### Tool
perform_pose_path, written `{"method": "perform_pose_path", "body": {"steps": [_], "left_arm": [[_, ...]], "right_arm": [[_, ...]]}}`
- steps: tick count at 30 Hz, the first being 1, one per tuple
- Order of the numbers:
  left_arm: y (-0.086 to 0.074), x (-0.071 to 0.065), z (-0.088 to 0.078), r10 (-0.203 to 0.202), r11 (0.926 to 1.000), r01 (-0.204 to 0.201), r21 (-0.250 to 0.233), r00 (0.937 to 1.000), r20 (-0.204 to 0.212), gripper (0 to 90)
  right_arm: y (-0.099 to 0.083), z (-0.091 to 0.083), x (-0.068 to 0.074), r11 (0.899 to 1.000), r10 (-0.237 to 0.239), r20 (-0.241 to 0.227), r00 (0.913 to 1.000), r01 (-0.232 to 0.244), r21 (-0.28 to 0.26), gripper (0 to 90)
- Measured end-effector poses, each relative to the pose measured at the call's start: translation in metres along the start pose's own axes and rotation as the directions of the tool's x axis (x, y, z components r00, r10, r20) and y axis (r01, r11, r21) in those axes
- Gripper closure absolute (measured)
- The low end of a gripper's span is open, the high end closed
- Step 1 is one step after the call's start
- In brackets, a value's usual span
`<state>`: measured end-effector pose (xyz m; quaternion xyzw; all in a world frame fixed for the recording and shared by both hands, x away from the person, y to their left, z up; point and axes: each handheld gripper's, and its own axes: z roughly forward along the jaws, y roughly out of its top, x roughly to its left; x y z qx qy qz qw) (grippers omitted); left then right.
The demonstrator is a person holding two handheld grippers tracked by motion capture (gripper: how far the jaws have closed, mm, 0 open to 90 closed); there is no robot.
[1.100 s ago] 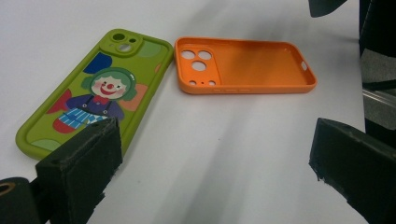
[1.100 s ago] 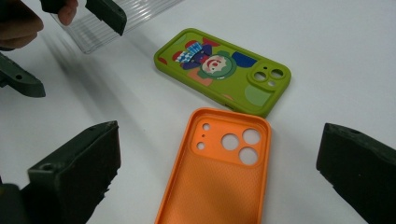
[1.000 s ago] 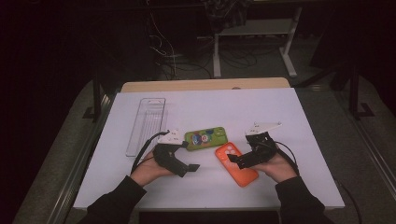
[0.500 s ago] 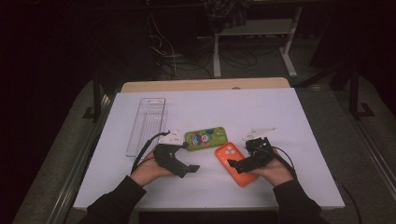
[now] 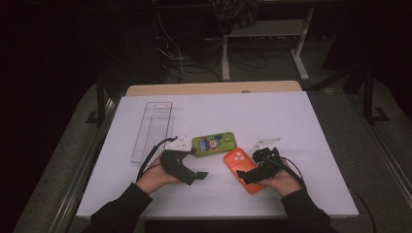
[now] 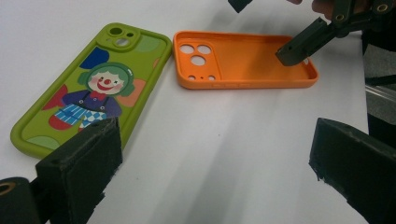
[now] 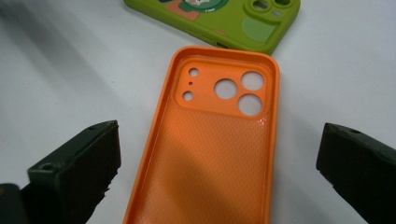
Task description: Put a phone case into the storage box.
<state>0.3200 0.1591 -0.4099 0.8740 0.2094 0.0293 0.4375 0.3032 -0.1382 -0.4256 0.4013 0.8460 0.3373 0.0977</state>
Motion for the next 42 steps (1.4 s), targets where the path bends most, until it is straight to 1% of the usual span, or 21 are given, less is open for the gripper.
{"method": "perform_pose_path", "body": {"steps": [3, 5, 12, 15, 19, 21, 31, 34, 35, 38, 42], "left_arm": [[0.000, 0.000, 0.000, 0.001, 1.0000, -0.001, 0.000, 1.0000, -0.002, 2.0], [0.000, 0.000, 0.000, -0.002, 1.0000, 0.002, 0.000, 1.0000, -0.001, 2.0], [0.000, 0.000, 0.000, 0.005, 1.0000, -0.005, 0.004, 1.0000, -0.003, 2.0], [0.000, 0.000, 0.000, 0.005, 1.0000, -0.005, 0.006, 1.0000, -0.003, 2.0], [-0.001, 0.000, 0.001, 0.005, 1.0000, -0.005, 0.007, 1.0000, -0.004, 2.0], [-0.001, 0.000, 0.001, 0.007, 0.9999, -0.007, 0.008, 1.0000, -0.006, 2.0], [-0.001, -0.001, 0.001, 0.008, 0.9999, -0.008, 0.012, 0.9999, -0.008, 2.0], [-0.001, -0.001, 0.002, 0.007, 0.9999, -0.007, 0.014, 0.9999, -0.008, 2.0], [-0.001, -0.001, 0.002, 0.008, 0.9999, -0.008, 0.015, 0.9999, -0.008, 2.0], [-0.001, -0.001, 0.001, 0.011, 0.9998, -0.011, 0.015, 0.9999, -0.010, 2.0], [-0.001, -0.001, 0.002, 0.011, 0.9998, -0.011, 0.015, 0.9999, -0.010, 2.0]], "right_arm": [[-0.002, 0.002, 0.001, 1.000, 0.013, 0.001, 0.9999, -0.013, 0.005, 0.0], [-0.003, 0.005, 0.003, 1.000, 0.005, 0.002, 1.0000, -0.005, 0.017, 0.0], [-0.005, 0.011, 0.006, 0.999, 0.009, 0.002, 1.0000, -0.009, 0.035, 0.0], [-0.006, 0.014, 0.007, 0.998, 0.008, 0.005, 1.0000, -0.009, 0.062, 0.0], [-0.007, 0.018, 0.008, 0.997, 0.007, 0.009, 0.9999, -0.008, 0.071, 0.0], [-0.007, 0.019, 0.008, 0.997, -0.003, 0.011, 0.9999, 0.002, 0.079, 0.0], [-0.008, 0.022, 0.009, 0.996, 0.003, 0.021, 0.9998, -0.005, 0.088, 3.5], [-0.008, 0.021, 0.010, 0.996, -0.007, 0.034, 0.9994, 0.004, 0.087, 6.0], [-0.008, 0.022, 0.010, 0.996, -0.017, 0.041, 0.9990, 0.014, 0.085, 6.8], [-0.009, 0.022, 0.013, 0.995, -0.034, 0.064, 0.9974, 0.028, 0.095, 9.1], [-0.009, 0.021, 0.014, 0.995, -0.039, 0.070, 0.9968, 0.032, 0.096, 10.4]]}}
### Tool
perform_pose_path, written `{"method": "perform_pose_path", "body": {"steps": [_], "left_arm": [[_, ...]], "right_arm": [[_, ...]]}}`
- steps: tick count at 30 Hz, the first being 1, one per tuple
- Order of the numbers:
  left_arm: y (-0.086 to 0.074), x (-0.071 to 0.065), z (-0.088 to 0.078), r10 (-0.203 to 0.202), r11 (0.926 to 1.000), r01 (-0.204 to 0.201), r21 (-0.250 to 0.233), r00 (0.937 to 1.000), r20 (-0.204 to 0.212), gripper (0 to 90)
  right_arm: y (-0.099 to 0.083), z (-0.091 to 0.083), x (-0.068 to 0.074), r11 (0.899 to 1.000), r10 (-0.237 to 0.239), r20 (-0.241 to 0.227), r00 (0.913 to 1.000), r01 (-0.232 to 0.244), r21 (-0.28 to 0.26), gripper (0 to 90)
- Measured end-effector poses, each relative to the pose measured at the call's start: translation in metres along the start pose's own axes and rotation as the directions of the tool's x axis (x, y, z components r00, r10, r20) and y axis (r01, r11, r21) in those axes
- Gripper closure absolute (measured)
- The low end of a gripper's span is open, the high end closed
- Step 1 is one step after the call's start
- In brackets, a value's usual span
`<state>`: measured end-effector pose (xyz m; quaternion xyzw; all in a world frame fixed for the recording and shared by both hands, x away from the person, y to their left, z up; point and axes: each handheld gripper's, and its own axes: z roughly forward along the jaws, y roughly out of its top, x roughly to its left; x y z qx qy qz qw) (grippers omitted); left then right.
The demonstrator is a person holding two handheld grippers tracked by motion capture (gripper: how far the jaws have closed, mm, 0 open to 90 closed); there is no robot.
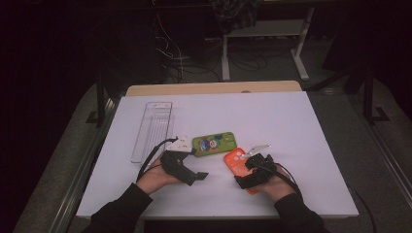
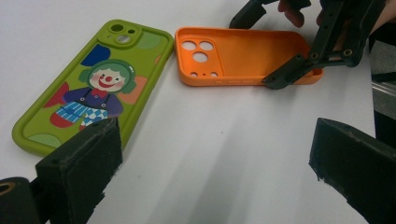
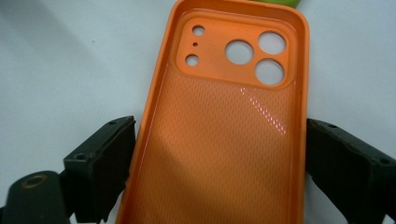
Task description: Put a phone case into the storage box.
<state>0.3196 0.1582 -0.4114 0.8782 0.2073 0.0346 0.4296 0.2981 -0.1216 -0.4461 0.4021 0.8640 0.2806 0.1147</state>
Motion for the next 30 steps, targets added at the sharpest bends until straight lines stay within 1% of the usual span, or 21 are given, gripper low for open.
{"method": "perform_pose_path", "body": {"steps": [3, 5, 7, 14, 15, 17, 18, 21, 22, 23, 24, 25, 27, 28, 30], "left_arm": [[0.000, 0.000, 0.000, 0.000, 1.0000, 0.000, 0.002, 1.0000, 0.000, 2.0], [0.000, 0.000, 0.000, 0.000, 1.0000, 0.000, 0.003, 1.0000, 0.000, 2.0], [0.000, 0.000, 0.001, 0.000, 1.0000, 0.000, 0.003, 1.0000, 0.000, 2.0], [0.000, 0.000, 0.000, 0.002, 1.0000, -0.002, 0.000, 1.0000, -0.001, 2.0], [0.000, 0.000, 0.000, -0.001, 1.0000, 0.001, -0.003, 1.0000, 0.000, 2.0], [0.000, 0.000, -0.001, -0.003, 1.0000, 0.003, -0.007, 1.0000, -0.001, 2.0], [0.000, 0.000, -0.001, -0.004, 1.0000, 0.004, -0.008, 1.0000, 0.000, 2.0], [0.000, 0.001, -0.002, 0.000, 1.0000, 0.000, -0.008, 1.0000, -0.002, 2.0], [0.000, 0.001, -0.001, -0.007, 0.9999, 0.007, -0.013, 1.0000, -0.001, 2.0], [0.000, 0.001, -0.001, -0.006, 0.9999, 0.006, -0.013, 1.0000, -0.001, 2.0], [0.001, 0.001, -0.001, -0.008, 0.9998, 0.008, -0.016, 1.0000, 0.000, 2.0], [0.001, 0.001, -0.001, -0.007, 0.9999, 0.007, -0.013, 1.0000, 0.002, 2.0], [0.002, 0.002, -0.001, -0.007, 0.9999, 0.007, -0.014, 1.0000, 0.001, 2.0], [0.002, 0.002, -0.001, -0.011, 0.9997, 0.011, -0.020, 0.9999, 0.002, 2.0], [0.003, 0.003, -0.002, -0.008, 0.9998, 0.008, -0.018, 1.0000, -0.002, 2.1]], "right_arm": [[0.000, 0.000, 0.000, 1.000, 0.004, 0.002, 1.0000, -0.004, 0.004, 11.4], [0.001, -0.001, 0.001, 1.000, 0.021, 0.006, 0.9998, -0.021, 0.011, 11.9], [0.001, 0.000, 0.001, 1.000, 0.014, 0.011, 0.9999, -0.014, 0.007, 12.5], [0.001, -0.002, -0.001, 1.000, 0.028, 0.003, 0.9996, -0.028, 0.013, 14.0], [0.002, -0.003, -0.003, 1.000, 0.024, -0.004, 0.9997, -0.024, 0.004, 14.3], [0.001, -0.004, -0.004, 1.000, 0.029, -0.013, 0.9995, -0.029, 0.006, 14.5], [0.001, -0.006, -0.006, 1.000, 0.025, -0.016, 0.9996, -0.025, -0.005, 14.6], [0.003, -0.012, -0.008, 0.999, 0.033, -0.040, 0.9986, -0.034, -0.016, 14.7], [0.003, -0.014, -0.009, 0.999, 0.032, -0.049, 0.9983, -0.033, -0.019, 14.7], [0.004, -0.016, -0.012, 1.000, 0.012, -0.058, 0.9983, -0.013, -0.023, 14.7], [0.005, -0.018, -0.013, 1.000, 0.010, -0.060, 0.9982, -0.011, -0.020, 14.7], [0.006, -0.020, -0.014, 1.000, -0.005, -0.059, 0.9982, 0.003, -0.027, 14.8], [0.007, -0.024, -0.016, 1.000, -0.001, -0.074, 0.9972, -0.002, -0.031, 14.8], [0.008, -0.025, -0.018, 0.999, -0.011, -0.079, 0.9968, 0.008, -0.038, 14.8], [0.009, -0.027, -0.022, 0.999, -0.014, -0.090, 0.9959, 0.010, -0.036, 14.9]]}}
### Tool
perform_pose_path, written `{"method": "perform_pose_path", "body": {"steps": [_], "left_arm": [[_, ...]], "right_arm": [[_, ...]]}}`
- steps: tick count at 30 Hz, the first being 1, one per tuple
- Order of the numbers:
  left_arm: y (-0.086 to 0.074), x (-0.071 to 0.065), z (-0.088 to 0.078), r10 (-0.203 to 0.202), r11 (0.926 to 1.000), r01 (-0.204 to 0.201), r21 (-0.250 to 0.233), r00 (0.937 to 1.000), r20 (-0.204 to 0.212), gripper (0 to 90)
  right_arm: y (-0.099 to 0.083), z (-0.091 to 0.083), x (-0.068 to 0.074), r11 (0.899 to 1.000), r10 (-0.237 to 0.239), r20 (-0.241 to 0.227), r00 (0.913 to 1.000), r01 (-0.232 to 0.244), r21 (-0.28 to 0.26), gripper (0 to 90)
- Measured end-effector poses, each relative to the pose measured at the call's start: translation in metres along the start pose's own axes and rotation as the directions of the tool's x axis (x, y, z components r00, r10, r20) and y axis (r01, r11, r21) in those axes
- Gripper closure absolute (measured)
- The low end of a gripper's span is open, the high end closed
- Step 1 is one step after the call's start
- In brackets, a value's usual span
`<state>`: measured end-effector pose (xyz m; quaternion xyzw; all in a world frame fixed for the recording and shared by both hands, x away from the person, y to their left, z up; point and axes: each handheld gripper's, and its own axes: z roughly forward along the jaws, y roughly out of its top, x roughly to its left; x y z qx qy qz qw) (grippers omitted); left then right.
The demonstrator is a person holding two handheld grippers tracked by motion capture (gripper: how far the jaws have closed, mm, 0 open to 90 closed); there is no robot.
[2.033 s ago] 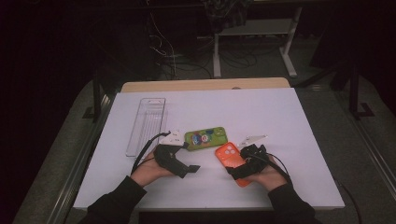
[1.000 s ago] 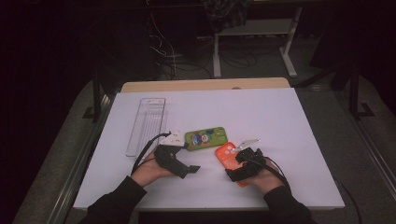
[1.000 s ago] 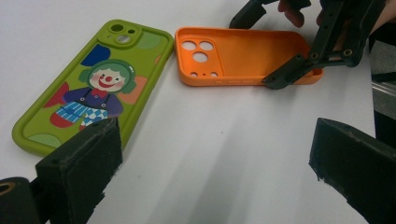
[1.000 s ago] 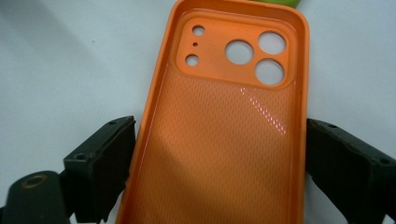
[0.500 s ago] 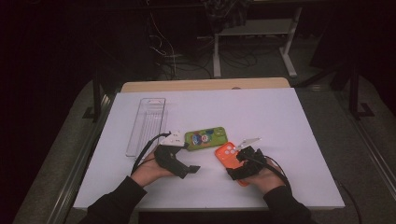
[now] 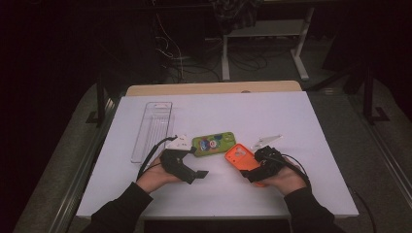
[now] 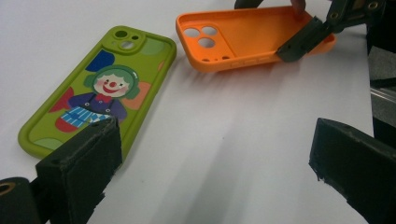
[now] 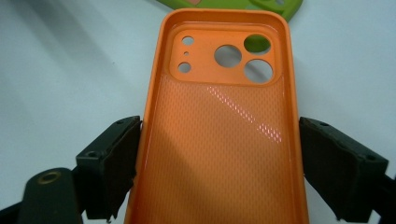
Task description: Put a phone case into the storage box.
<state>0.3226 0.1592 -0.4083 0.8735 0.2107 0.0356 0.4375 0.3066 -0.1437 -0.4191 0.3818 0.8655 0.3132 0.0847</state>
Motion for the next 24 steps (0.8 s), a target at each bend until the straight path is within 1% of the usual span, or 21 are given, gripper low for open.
{"method": "perform_pose_path", "body": {"steps": [2, 4, 5, 6, 7, 9, 10, 11, 12, 13, 14, 16, 17, 18, 19, 20, 21, 22, 23, 24], "left_arm": [[0.002, 0.000, -0.001, -0.002, 1.0000, 0.002, -0.005, 1.0000, 0.000, 2.0], [0.005, 0.000, -0.001, -0.012, 0.9999, 0.012, -0.009, 0.9999, 0.001, 2.1], [0.006, 0.001, -0.002, -0.004, 1.0000, 0.004, -0.007, 1.0000, 0.002, 2.1], [0.007, 0.001, -0.002, -0.008, 0.9999, 0.008, -0.008, 1.0000, 0.004, 2.1], [0.009, 0.002, -0.003, 0.002, 1.0000, -0.002, -0.009, 1.0000, -0.003, 2.1], [0.012, 0.002, -0.003, -0.011, 0.9997, 0.011, -0.020, 0.9999, 0.008, 2.1], [0.014, 0.002, -0.004, -0.008, 0.9999, 0.008, -0.015, 0.9999, 0.007, 2.1], [0.016, 0.004, -0.005, 0.008, 0.9999, -0.007, -0.014, 1.0000, 0.006, 2.1], [0.017, 0.004, -0.005, 0.003, 0.9999, -0.003, -0.010, 0.9998, 0.019, 2.1], [0.018, 0.004, -0.005, -0.003, 0.9999, 0.003, -0.016, 0.9997, 0.025, 2.1], [0.020, 0.005, -0.006, 0.007, 0.9999, -0.007, -0.007, 0.9996, 0.028, 2.1], [0.022, 0.006, -0.008, 0.012, 0.9998, -0.012, -0.017, 0.9992, 0.038, 2.1], [0.024, 0.008, -0.008, 0.024, 0.9996, -0.024, -0.015, 0.9989, 0.041, 2.1], [0.025, 0.008, -0.008, 0.025, 0.9996, -0.025, -0.015, 0.9986, 0.047, 2.1], [0.027, 0.009, -0.009, 0.039, 0.9992, -0.039, -0.010, 0.9977, 0.056, 2.1], [0.029, 0.009, -0.009, 0.043, 0.9990, -0.043, -0.011, 0.9974, 0.058, 2.1], [0.031, 0.011, -0.009, 0.064, 0.9980, -0.064, -0.006, 0.9962, 0.059, 2.0], [0.033, 0.011, -0.010, 0.073, 0.9973, -0.073, 0.000, 0.9951, 0.067, 2.0], [0.035, 0.011, -0.010, 0.083, 0.9965, -0.083, -0.003, 0.9941, 0.070, 2.0], [0.037, 0.011, -0.010, 0.090, 0.9960, -0.090, -0.006, 0.9933, 0.072, 2.0]], "right_arm": [[0.003, -0.004, -0.004, 1.000, -0.020, -0.008, 0.9998, 0.020, -0.002, 14.9], [0.005, -0.007, -0.008, 1.000, -0.026, -0.025, 0.9993, 0.026, -0.010, 14.9], [0.007, -0.009, -0.010, 0.999, -0.032, -0.038, 0.9988, 0.032, -0.012, 14.9], [0.008, -0.010, -0.011, 0.999, -0.043, -0.045, 0.9981, 0.042, -0.014, 14.9], [0.010, -0.012, -0.012, 0.999, -0.049, -0.056, 0.9972, 0.049, -0.011, 14.9], [0.014, -0.014, -0.015, 0.997, -0.076, -0.073, 0.9944, 0.075, -0.015, 14.9], [0.016, -0.015, -0.016, 0.996, -0.089, -0.087, 0.9922, 0.088, -0.017, 14.9], [0.018, -0.015, -0.017, 0.995, -0.100, -0.100, 0.9899, 0.099, -0.016, 14.9], [0.020, -0.016, -0.018, 0.993, -0.117, -0.110, 0.9870, 0.116, -0.017, 14.9], [0.021, -0.017, -0.019, 0.991, -0.133, -0.128, 0.9827, 0.131, -0.024, 14.9], [0.023, -0.017, -0.019, 0.991, -0.135, -0.150, 0.9794, 0.133, -0.027, 14.9], [0.028, -0.018, -0.020, 0.986, -0.166, -0.164, 0.9725, 0.163, -0.029, 14.9], [0.029, -0.017, -0.021, 0.985, -0.172, -0.176, 0.9694, 0.170, -0.026, 14.9], [0.031, -0.017, -0.021, 0.985, -0.172, -0.193, 0.9660, 0.170, -0.026, 14.9], [0.033, -0.017, -0.022, 0.983, -0.182, -0.207, 0.9614, 0.181, -0.026, 14.9], [0.035, -0.016, -0.022, 0.981, -0.193, -0.216, 0.9573, 0.191, -0.026, 14.9], [0.036, -0.015, -0.022, 0.980, -0.199, -0.231, 0.9523, 0.199, -0.025, 14.9], [0.038, -0.013, -0.023, 0.972, -0.235, -0.234, 0.9434, 0.235, -0.029, 14.9], [0.040, -0.012, -0.022, 0.968, -0.247, -0.250, 0.9361, 0.249, -0.025, 14.9], [0.042, -0.010, -0.023, 0.957, -0.287, -0.256, 0.9229, 0.287, -0.041, 14.9]]}}
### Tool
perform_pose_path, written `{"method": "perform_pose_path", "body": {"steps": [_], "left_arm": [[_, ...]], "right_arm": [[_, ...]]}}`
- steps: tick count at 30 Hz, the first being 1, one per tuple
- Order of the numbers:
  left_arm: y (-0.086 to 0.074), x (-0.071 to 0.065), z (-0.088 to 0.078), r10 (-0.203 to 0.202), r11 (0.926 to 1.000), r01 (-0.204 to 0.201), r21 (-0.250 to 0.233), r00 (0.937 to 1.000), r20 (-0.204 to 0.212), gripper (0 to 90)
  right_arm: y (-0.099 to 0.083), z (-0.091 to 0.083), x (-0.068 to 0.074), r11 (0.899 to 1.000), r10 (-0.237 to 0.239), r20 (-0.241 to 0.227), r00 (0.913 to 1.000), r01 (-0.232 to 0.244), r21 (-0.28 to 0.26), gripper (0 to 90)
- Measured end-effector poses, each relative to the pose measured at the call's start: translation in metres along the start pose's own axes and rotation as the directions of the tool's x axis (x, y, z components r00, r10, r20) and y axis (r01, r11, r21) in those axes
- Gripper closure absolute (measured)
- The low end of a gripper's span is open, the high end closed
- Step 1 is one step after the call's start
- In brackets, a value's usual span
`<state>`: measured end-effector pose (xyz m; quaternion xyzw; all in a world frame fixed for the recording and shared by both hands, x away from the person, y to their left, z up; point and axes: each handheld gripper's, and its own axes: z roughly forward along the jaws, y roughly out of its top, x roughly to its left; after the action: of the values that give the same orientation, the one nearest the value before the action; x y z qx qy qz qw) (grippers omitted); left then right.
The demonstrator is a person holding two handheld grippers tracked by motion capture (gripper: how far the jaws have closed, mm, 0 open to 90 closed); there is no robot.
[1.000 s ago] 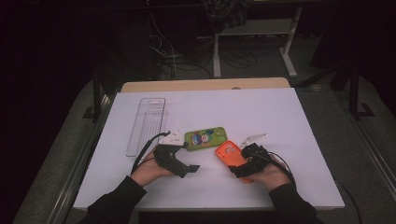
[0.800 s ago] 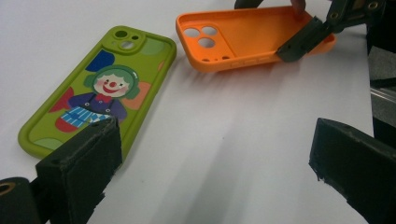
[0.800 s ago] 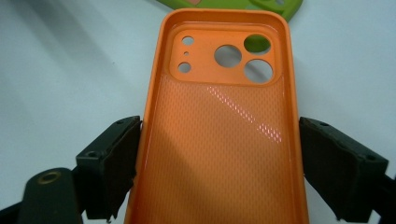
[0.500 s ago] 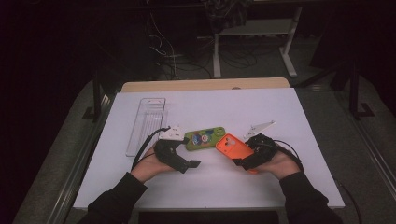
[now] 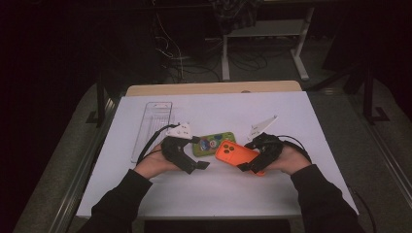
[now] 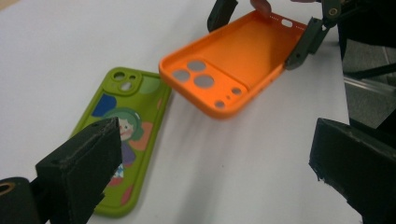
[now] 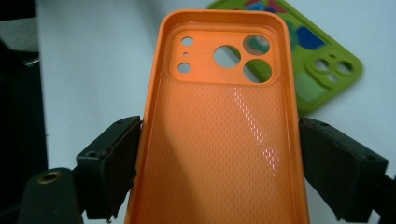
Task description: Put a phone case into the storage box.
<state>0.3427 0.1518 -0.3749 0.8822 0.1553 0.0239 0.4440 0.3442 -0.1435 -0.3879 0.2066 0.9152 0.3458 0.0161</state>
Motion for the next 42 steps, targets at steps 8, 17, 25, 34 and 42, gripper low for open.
{"method": "perform_pose_path", "body": {"steps": [8, 17, 25, 34, 42], "left_arm": [[0.010, 0.006, 0.000, 0.049, 0.9988, -0.049, 0.004, 0.9985, 0.026, 2.0], [0.020, 0.011, 0.003, 0.086, 0.9962, -0.087, 0.009, 0.9954, 0.041, 2.0], [0.018, 0.008, 0.001, 0.102, 0.9941, -0.104, 0.030, 0.9913, 0.084, 2.0], [0.016, -0.003, 0.009, 0.146, 0.9822, -0.161, 0.096, 0.9781, 0.148, 2.0], [0.016, -0.011, 0.019, 0.191, 0.9675, -0.218, 0.129, 0.9632, 0.189, 2.0]], "right_arm": [[0.017, 0.009, -0.001, 0.997, -0.072, -0.066, 0.9953, 0.073, 0.028, 14.9], [0.034, 0.012, -0.007, 0.992, -0.118, -0.114, 0.9865, 0.123, 0.037, 14.9], [0.039, 0.017, -0.001, 0.981, -0.183, -0.154, 0.9710, 0.190, 0.033, 14.9], [0.041, 0.024, 0.016, 0.969, -0.225, -0.186, 0.9565, 0.239, 0.056, 14.8], [0.044, 0.027, 0.023, 0.960, -0.257, -0.207, 0.9439, 0.274, 0.057, 14.9]]}}
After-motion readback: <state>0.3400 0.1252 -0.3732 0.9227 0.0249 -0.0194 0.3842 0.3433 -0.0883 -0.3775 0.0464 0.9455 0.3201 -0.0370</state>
